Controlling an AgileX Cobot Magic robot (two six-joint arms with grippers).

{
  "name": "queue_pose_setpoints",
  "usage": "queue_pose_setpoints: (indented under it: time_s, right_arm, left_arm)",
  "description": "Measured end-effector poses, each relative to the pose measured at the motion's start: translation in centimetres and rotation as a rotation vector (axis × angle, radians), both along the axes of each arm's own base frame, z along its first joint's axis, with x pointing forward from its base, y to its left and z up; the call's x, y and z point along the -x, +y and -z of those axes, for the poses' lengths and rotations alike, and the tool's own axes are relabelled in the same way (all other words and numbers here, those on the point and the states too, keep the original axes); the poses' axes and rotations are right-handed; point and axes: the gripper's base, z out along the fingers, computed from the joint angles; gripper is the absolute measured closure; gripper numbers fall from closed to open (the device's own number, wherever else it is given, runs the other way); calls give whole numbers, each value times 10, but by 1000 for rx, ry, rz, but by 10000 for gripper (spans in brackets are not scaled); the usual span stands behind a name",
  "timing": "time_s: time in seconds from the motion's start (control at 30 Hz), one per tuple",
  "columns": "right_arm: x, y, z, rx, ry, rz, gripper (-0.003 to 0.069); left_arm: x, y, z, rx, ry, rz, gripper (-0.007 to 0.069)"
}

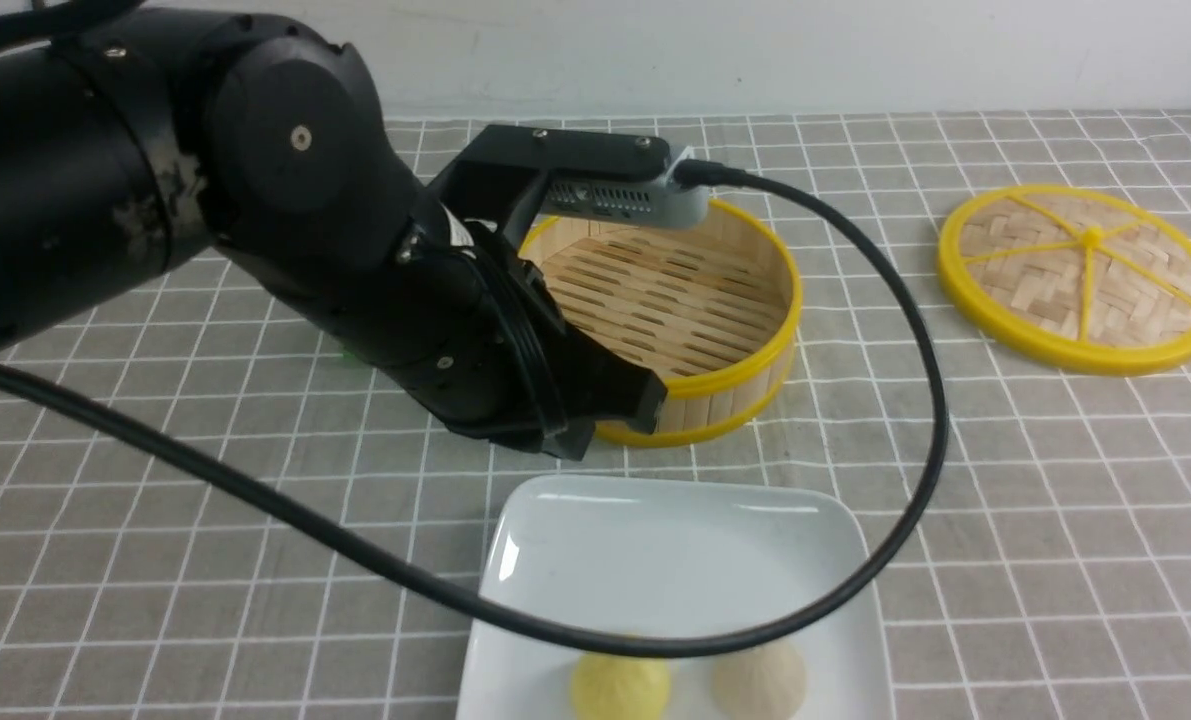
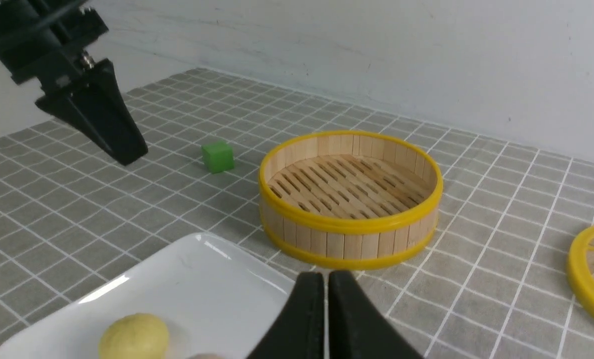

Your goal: Put the steamed buns into the plate on the grey tablecloth.

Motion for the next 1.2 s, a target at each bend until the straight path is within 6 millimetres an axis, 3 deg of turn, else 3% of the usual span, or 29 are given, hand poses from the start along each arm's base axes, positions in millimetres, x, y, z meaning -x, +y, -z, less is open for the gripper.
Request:
queue_pose_setpoints:
  time_s: [0.17,0.27,0.53,0.9,1.2]
  right_arm:
    - [0,-5,24,-9,61,72,619]
    - [-1,-16,53,-3,99,218,616]
    - [4,-39,109,9,143,566,603]
    - [6,-46,111,29,160,685,586]
    - [6,-46,112,28,163,685,574]
  left_arm:
    - [0,0,0,-6,-4,1,623]
    - [-1,2,-1,-25,-23,4,623]
    - [17,22,-34,-20,-151,6,622]
    - [59,65,-79,-52,-283,-5,620]
    - [116,114,-110,-58,-361,-50,617]
